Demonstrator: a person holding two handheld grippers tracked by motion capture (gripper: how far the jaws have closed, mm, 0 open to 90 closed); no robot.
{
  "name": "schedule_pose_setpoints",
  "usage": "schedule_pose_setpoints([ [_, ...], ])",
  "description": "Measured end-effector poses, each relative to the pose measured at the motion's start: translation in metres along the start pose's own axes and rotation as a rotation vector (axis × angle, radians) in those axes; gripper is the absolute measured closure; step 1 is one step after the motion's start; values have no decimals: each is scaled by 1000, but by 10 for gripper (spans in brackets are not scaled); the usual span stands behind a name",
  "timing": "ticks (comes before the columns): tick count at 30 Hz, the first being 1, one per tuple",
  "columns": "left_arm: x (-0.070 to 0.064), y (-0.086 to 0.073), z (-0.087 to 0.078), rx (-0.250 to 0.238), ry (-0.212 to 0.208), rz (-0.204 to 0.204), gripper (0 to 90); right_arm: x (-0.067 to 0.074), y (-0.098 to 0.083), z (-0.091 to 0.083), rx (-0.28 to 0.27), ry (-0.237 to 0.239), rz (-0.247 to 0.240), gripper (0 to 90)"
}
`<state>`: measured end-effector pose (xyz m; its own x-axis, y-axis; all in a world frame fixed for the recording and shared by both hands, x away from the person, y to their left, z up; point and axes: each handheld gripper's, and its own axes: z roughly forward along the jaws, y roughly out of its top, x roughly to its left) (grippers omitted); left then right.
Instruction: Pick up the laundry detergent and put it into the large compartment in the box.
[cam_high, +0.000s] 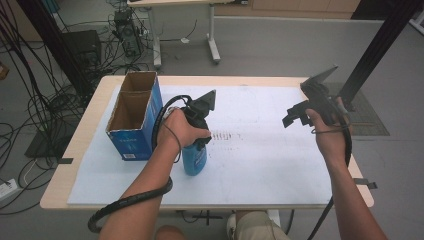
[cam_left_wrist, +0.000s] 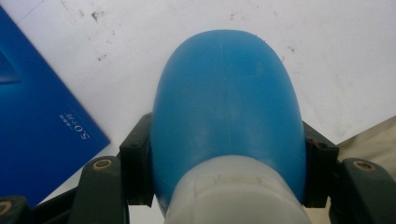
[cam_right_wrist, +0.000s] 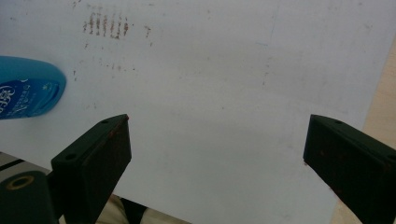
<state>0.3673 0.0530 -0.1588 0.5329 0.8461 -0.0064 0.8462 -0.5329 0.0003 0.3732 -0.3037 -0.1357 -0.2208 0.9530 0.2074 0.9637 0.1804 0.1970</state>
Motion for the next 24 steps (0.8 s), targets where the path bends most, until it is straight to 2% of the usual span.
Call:
schedule_pose_setpoints([
  [24,-1,0,0,-1,0,-2,376,-1,-1,-1,-2,3,4,76],
])
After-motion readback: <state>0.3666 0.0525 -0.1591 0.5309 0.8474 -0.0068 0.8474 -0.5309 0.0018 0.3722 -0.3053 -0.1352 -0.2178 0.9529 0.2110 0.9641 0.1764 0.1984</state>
